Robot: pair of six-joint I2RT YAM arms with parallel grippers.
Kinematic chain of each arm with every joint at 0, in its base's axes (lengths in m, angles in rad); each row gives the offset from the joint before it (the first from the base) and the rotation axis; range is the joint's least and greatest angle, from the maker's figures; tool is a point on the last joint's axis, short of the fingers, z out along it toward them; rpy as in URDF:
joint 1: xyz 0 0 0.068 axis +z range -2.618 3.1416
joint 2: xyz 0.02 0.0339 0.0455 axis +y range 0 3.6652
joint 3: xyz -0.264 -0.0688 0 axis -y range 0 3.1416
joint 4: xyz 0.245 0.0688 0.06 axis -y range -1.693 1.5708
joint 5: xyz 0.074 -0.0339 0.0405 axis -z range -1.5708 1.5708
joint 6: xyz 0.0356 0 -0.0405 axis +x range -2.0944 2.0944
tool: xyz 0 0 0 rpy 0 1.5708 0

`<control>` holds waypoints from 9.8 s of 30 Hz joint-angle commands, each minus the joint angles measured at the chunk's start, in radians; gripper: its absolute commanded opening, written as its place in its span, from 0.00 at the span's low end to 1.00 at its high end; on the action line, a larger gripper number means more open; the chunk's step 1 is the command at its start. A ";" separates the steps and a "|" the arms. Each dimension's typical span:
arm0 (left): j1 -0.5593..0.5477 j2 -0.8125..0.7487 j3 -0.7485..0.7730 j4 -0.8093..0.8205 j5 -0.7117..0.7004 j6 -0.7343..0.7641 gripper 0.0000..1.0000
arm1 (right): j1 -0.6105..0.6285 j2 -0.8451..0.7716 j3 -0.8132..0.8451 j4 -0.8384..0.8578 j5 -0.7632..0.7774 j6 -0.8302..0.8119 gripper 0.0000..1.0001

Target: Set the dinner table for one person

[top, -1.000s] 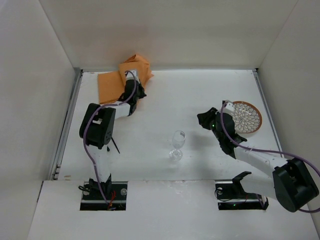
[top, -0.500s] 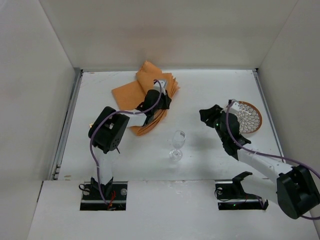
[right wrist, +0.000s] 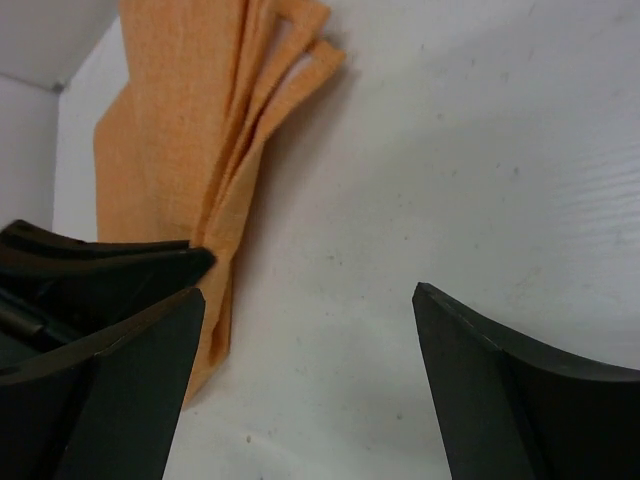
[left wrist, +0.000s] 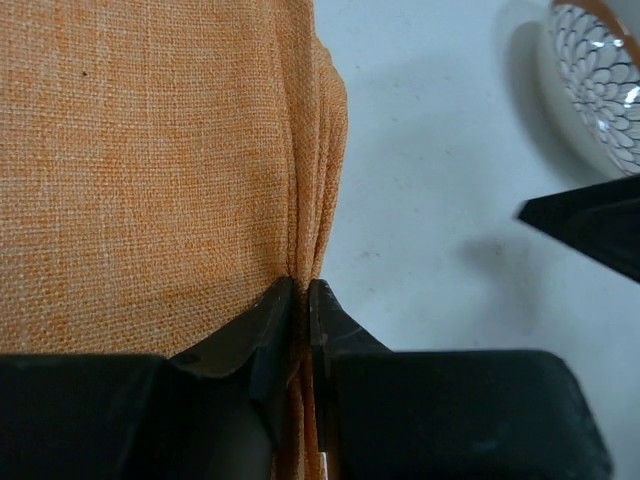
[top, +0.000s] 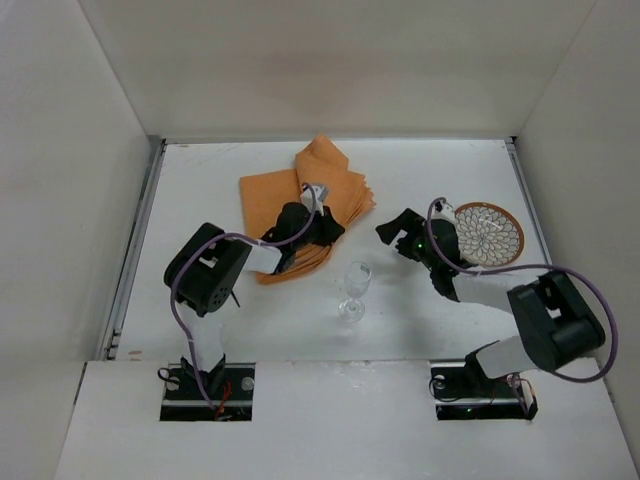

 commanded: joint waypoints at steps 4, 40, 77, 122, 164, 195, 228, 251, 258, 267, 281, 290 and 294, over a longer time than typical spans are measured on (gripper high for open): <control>-0.011 -0.154 -0.115 0.193 0.081 -0.122 0.18 | 0.002 0.191 0.173 0.150 -0.104 0.136 0.93; 0.391 -0.174 0.007 -0.431 -0.582 -0.276 0.53 | 0.085 0.580 0.511 0.076 0.057 0.325 0.25; 0.402 0.087 0.426 -0.473 -0.533 -0.291 0.00 | 0.203 -0.158 -0.075 -0.243 0.436 0.275 0.58; 0.399 0.340 0.739 -0.660 -0.413 -0.305 0.47 | -0.306 0.824 1.255 -0.694 -0.156 -0.103 0.63; 0.244 0.001 0.226 -0.381 -0.504 -0.444 0.48 | -0.195 0.902 1.388 -0.703 -0.199 -0.080 0.17; 0.104 -0.412 -0.219 -0.218 -0.559 -0.360 0.34 | -0.125 0.099 0.507 -0.315 0.022 -0.134 0.08; 0.129 -0.396 -0.410 -0.226 -0.574 -0.464 0.18 | -0.748 -0.399 -0.148 -0.424 0.233 0.112 0.84; -0.005 -0.668 -0.549 -0.066 -0.604 -0.365 0.44 | -0.854 -0.126 -0.124 -0.191 0.003 0.170 0.47; 0.021 -0.685 -0.562 -0.069 -0.597 -0.374 0.44 | -0.800 -0.074 -0.107 -0.196 0.005 0.225 0.51; 0.044 -0.688 -0.568 -0.069 -0.574 -0.392 0.44 | -0.783 0.021 -0.096 -0.120 0.000 0.333 0.35; 0.067 -0.706 -0.583 -0.057 -0.571 -0.397 0.44 | -0.742 -0.284 -0.136 0.055 -0.118 0.327 0.00; 0.092 -0.737 -0.598 -0.057 -0.573 -0.398 0.45 | -0.317 -0.079 0.206 0.051 -0.121 0.294 0.01; 0.100 -0.729 -0.599 -0.059 -0.570 -0.398 0.45 | -0.155 0.121 0.394 0.073 -0.113 0.301 0.02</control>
